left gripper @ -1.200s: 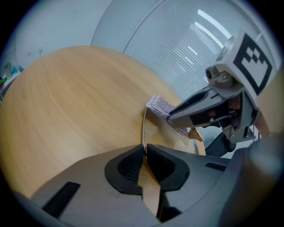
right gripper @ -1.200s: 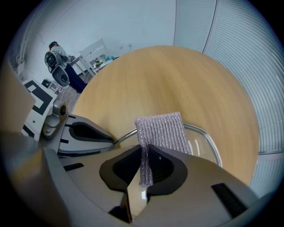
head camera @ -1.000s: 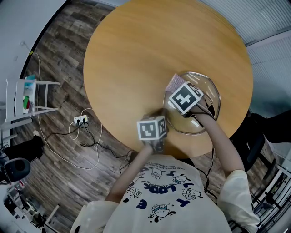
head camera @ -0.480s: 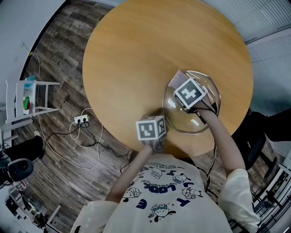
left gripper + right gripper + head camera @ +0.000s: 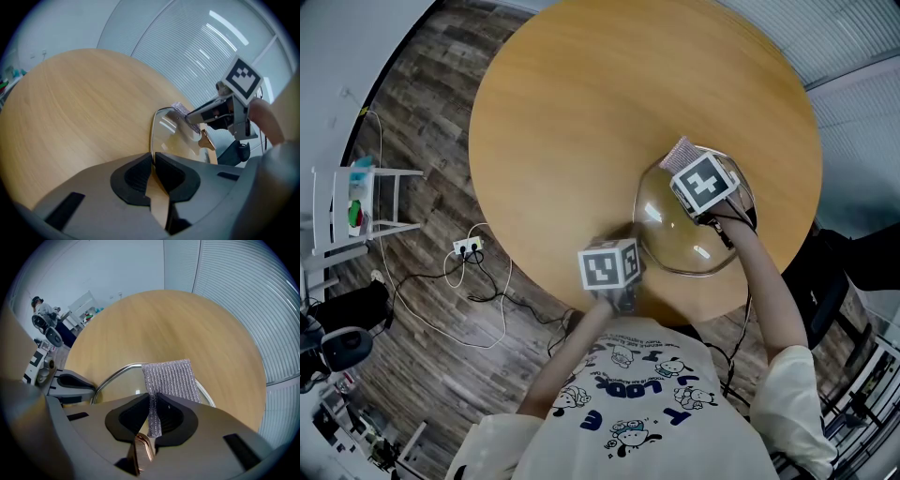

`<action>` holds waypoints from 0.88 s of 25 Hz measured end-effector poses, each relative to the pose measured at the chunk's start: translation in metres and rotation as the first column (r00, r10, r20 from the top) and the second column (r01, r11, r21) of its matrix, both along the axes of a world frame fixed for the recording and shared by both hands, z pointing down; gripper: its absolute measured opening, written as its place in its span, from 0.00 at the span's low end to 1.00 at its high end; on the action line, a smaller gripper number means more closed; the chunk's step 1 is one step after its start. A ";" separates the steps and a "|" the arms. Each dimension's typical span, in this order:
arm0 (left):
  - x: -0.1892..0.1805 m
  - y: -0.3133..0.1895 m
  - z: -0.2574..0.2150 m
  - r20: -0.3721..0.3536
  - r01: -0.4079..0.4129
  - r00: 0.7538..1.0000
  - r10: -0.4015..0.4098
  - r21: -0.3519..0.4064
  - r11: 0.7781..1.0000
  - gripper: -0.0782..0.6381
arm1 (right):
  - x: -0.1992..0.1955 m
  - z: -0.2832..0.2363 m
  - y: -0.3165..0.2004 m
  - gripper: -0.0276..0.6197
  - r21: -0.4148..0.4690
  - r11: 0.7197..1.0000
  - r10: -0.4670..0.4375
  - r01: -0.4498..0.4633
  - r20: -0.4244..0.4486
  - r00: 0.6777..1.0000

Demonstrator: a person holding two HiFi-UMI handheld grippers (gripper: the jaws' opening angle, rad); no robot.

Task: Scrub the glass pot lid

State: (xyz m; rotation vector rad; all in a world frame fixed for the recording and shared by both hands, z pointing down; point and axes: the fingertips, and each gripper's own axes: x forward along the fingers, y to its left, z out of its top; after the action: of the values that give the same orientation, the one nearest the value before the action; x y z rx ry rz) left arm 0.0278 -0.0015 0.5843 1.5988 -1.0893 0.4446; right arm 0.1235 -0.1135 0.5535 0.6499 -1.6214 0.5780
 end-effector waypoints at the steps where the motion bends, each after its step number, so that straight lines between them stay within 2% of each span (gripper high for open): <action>1: 0.000 0.000 0.000 0.000 0.000 1.000 0.000 0.000 1.000 0.16 | 0.003 0.000 -0.001 0.14 0.001 1.000 0.008 -0.008 -0.001 1.000; 22: -0.001 0.000 0.000 0.003 0.019 1.000 -0.019 -0.002 1.000 0.16 | 0.051 0.000 -0.010 0.14 0.006 0.987 0.159 -0.159 0.011 0.987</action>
State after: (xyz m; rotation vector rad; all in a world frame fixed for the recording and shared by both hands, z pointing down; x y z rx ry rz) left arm 0.0269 -0.0013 0.5844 1.5851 -1.1052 0.4359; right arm 0.1750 -0.1232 0.5532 0.7877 -1.5916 0.6930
